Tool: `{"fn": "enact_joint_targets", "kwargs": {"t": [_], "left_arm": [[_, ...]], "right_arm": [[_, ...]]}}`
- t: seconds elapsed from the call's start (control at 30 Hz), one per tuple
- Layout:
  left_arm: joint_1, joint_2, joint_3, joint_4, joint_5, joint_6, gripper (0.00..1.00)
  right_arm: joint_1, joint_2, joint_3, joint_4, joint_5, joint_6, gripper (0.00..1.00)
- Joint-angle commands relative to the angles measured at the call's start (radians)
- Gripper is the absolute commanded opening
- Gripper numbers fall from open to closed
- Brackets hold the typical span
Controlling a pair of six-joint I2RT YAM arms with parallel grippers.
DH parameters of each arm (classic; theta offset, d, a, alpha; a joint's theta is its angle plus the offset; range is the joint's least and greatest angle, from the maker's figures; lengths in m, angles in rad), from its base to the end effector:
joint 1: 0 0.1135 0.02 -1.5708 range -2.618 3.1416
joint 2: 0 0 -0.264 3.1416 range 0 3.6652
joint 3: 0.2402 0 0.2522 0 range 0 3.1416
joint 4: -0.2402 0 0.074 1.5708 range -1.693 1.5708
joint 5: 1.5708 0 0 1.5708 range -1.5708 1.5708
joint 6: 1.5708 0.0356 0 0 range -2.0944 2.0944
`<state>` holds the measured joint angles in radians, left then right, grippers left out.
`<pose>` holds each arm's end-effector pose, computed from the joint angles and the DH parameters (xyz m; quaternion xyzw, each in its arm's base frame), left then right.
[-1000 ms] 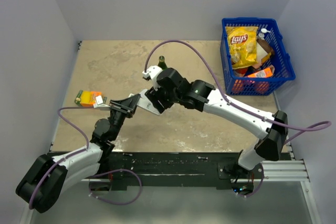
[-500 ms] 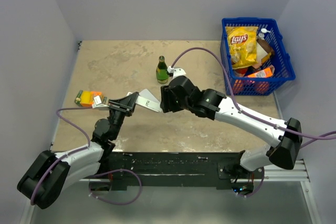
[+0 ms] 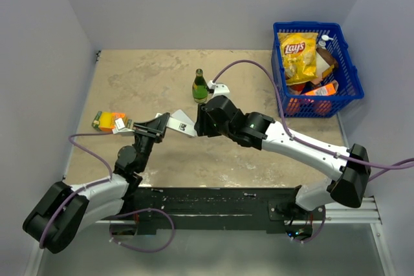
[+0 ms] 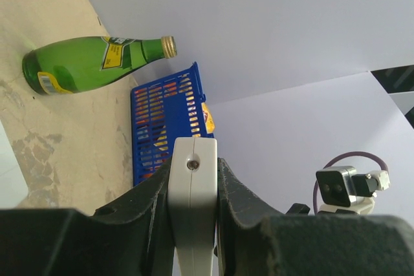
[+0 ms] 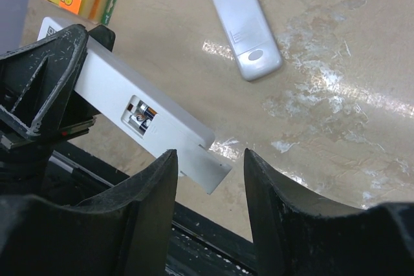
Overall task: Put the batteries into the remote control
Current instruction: Load the battery cover into the remote control.
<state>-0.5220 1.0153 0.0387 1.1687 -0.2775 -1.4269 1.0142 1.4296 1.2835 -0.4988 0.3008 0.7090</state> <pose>0.1556 -0.0782 0.1891 -0.3714 0.5199 -0.5829 0.5020 0.1781 0.2663 0.3336 -0.0683 0.8845 0.2478 0.3893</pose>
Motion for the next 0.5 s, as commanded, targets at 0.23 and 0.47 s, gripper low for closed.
{"fn": "enact_joint_targets", "kwargs": {"t": [0.23,0.47], "left_arm": [[0.000,0.035,-0.203,0.097,-0.034,-0.006,0.00],[0.000,0.080,-0.200,0.147,-0.022,-0.009,0.00]], "right_arm": [[0.003,0.008,0.079,-0.092,0.060,0.055,0.51],[0.003,0.008,0.079,-0.150,0.035,0.121,0.55]]}}
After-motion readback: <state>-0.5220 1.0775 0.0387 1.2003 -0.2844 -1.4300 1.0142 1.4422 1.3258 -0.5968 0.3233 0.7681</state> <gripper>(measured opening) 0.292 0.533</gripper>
